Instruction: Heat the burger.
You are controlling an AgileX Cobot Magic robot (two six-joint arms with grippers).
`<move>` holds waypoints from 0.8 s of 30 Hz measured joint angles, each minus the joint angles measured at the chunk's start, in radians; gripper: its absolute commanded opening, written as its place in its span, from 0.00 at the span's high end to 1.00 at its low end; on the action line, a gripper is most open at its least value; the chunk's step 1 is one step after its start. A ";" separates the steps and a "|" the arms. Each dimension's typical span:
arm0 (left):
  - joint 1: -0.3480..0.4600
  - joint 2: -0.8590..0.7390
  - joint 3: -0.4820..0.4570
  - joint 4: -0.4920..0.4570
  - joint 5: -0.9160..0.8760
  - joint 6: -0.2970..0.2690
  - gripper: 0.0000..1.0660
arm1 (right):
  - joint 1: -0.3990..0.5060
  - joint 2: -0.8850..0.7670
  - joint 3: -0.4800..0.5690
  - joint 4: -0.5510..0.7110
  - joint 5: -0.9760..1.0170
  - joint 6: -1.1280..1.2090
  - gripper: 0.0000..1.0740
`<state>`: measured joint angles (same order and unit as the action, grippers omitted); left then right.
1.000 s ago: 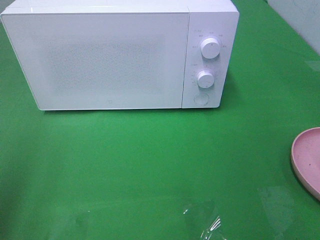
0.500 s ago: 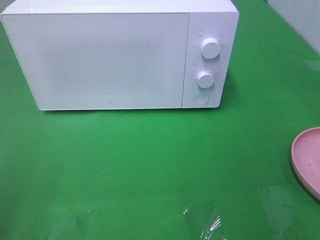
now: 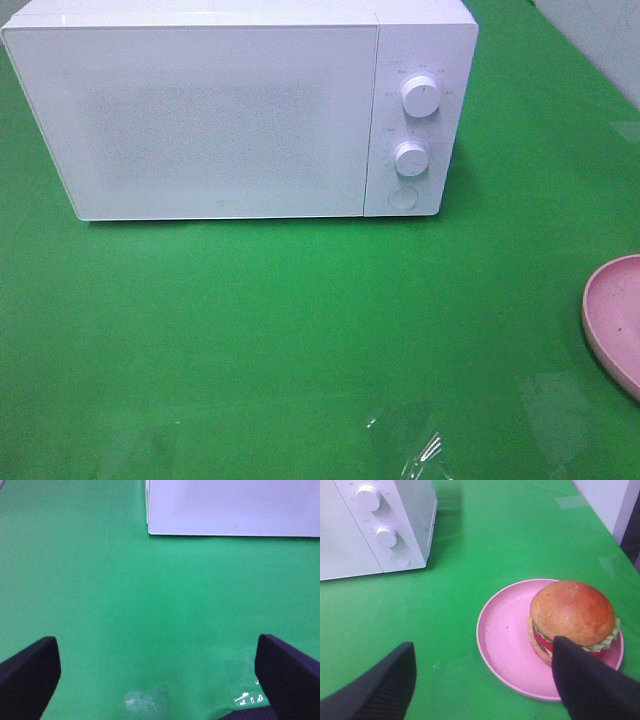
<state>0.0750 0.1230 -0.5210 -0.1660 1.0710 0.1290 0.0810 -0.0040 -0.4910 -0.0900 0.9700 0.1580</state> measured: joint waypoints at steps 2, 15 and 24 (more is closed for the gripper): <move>0.000 -0.050 0.002 0.000 0.001 0.000 0.08 | 0.000 0.000 0.000 0.000 0.000 0.000 0.32; 0.000 -0.127 0.002 0.000 0.001 0.000 0.08 | 0.000 0.000 0.000 0.000 0.000 0.000 0.32; 0.000 -0.127 0.002 0.000 0.001 0.000 0.09 | 0.000 0.000 0.000 0.000 0.000 0.000 0.32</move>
<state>0.0750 -0.0040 -0.5190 -0.1660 1.0720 0.1290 0.0810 -0.0040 -0.4910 -0.0900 0.9700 0.1580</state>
